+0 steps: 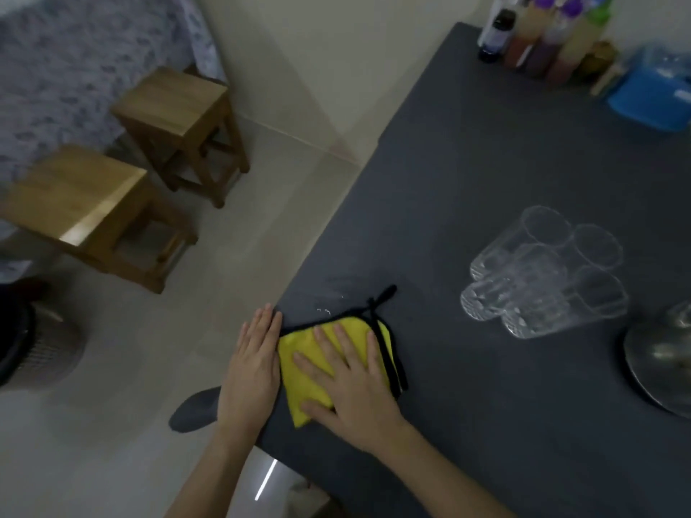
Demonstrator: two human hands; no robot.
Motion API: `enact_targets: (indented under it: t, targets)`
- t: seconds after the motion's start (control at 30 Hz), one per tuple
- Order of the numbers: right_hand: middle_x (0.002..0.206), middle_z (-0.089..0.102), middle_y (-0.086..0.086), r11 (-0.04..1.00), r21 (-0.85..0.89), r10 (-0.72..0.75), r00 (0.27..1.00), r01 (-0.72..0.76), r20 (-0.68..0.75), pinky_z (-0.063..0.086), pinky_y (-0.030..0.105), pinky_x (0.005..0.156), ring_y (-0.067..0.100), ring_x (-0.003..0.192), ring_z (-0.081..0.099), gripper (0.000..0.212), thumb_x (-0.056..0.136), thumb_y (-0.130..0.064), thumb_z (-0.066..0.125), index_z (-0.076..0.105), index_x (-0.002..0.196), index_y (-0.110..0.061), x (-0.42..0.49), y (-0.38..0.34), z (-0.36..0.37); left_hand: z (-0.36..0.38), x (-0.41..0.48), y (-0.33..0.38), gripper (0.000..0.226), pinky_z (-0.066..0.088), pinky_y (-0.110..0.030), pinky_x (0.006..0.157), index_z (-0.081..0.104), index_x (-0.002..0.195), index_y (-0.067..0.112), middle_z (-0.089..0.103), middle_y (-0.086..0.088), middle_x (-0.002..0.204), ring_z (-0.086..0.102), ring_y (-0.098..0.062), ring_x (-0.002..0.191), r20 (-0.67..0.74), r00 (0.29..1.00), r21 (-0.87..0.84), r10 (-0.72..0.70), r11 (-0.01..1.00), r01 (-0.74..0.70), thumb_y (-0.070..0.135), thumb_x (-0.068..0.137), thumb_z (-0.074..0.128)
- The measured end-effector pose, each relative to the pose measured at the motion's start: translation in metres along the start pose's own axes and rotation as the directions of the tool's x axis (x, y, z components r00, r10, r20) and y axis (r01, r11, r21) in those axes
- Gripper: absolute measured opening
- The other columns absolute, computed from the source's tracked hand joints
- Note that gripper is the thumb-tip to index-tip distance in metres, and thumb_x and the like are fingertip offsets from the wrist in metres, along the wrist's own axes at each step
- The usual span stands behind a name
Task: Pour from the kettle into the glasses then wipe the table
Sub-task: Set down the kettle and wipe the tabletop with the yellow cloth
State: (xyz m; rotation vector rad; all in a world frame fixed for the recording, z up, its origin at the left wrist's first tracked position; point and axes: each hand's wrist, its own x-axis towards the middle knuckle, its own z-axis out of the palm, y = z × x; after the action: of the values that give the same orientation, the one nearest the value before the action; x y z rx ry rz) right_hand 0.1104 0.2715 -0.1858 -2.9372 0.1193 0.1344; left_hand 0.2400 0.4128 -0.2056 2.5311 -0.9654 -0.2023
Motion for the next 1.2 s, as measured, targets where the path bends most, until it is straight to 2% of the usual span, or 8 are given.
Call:
enact_targets:
  t: [0.2,0.33,0.53,0.63,0.7,0.87,1.07,1.2]
  targets:
    - [0.162,0.014,0.003,0.988,-0.079,0.132,0.991,-0.133,-0.025,0.006,0.067,0.113,0.029,0.149,0.010,0.066,0.090,-0.068,0.028,0.022,0.150,-0.040,0.083,0.048,-0.013,0.000,0.002,0.002,0.053,0.009,-0.030,0.117,0.034,0.144,0.006,0.030,-0.012,0.152,0.027,-0.024,0.141,0.013,1.000,0.023,-0.023,0.999,0.023,0.020,0.093,0.030]
    - [0.162,0.013,0.000,0.968,-0.125,0.215,0.976,-0.217,-0.035,0.009,0.063,0.114,0.025,0.149,0.010,0.065,0.093,-0.064,0.013,0.020,0.151,-0.037,0.108,0.089,-0.021,0.000,0.001,0.005,0.054,0.007,-0.029,0.116,0.033,0.144,0.006,0.032,-0.013,0.151,0.029,-0.025,0.140,0.010,0.999,0.084,-0.031,0.996,0.030,0.021,0.093,0.032]
    - [0.163,0.009,-0.003,0.936,-0.048,0.346,0.936,-0.349,-0.065,0.004,0.057,0.116,0.023,0.149,0.005,0.065,0.093,-0.058,0.009,0.015,0.152,-0.034,0.116,0.140,-0.032,-0.001,0.001,0.007,0.054,0.009,-0.029,0.115,0.032,0.144,0.005,0.036,-0.014,0.149,0.034,-0.026,0.138,0.003,0.999,0.106,-0.032,0.994,0.032,0.020,0.092,0.032]
    - [0.162,0.013,-0.001,0.932,0.059,0.362,0.927,-0.358,-0.098,0.005,0.054,0.118,0.025,0.149,0.007,0.067,0.093,-0.053,0.007,0.022,0.152,-0.026,0.115,0.133,-0.027,-0.001,0.001,0.008,0.054,0.008,-0.029,0.116,0.032,0.144,0.005,0.036,-0.014,0.150,0.033,-0.025,0.139,0.004,0.999,0.116,-0.039,0.992,0.039,0.020,0.092,0.034]
    - [0.160,0.021,0.002,0.940,0.105,0.337,0.934,-0.326,-0.122,0.009,0.053,0.118,0.027,0.148,0.014,0.066,0.095,-0.052,0.010,0.030,0.150,-0.021,0.111,0.126,-0.025,0.000,0.001,0.007,0.055,0.009,-0.031,0.116,0.030,0.146,0.007,0.033,-0.013,0.151,0.030,-0.025,0.140,0.010,0.999,0.119,-0.043,0.992,0.041,0.022,0.093,0.034]
    - [0.149,0.043,0.007,0.988,0.103,0.131,0.975,-0.114,-0.178,0.022,0.050,0.111,0.028,0.139,0.037,0.061,0.102,-0.045,0.011,0.050,0.139,-0.014,0.070,0.107,-0.016,0.000,0.001,0.006,0.054,0.006,-0.027,0.117,0.024,0.148,0.010,0.023,-0.008,0.155,0.021,-0.021,0.143,0.035,0.998,0.104,-0.045,0.994,0.042,0.025,0.096,0.027]
    - [0.150,0.043,0.002,0.997,0.066,-0.018,0.982,0.031,-0.188,0.025,0.046,0.111,0.022,0.140,0.036,0.050,0.104,-0.039,0.021,0.049,0.139,-0.017,-0.006,0.074,-0.006,-0.002,0.002,0.006,0.053,0.006,-0.031,0.118,0.027,0.146,0.007,0.026,-0.012,0.154,0.022,-0.022,0.143,0.038,0.999,0.121,-0.020,0.993,0.016,0.023,0.096,0.025]
    - [0.155,0.033,-0.003,0.999,0.016,0.030,0.995,-0.029,-0.095,0.026,0.046,0.110,0.018,0.143,0.031,0.050,0.103,-0.042,0.021,0.044,0.143,-0.023,-0.042,0.083,-0.011,-0.006,0.003,0.008,0.053,0.010,-0.044,0.117,0.028,0.146,0.006,0.022,-0.014,0.155,0.015,-0.025,0.145,0.062,0.998,0.226,0.029,0.973,-0.042,0.026,0.097,0.025]
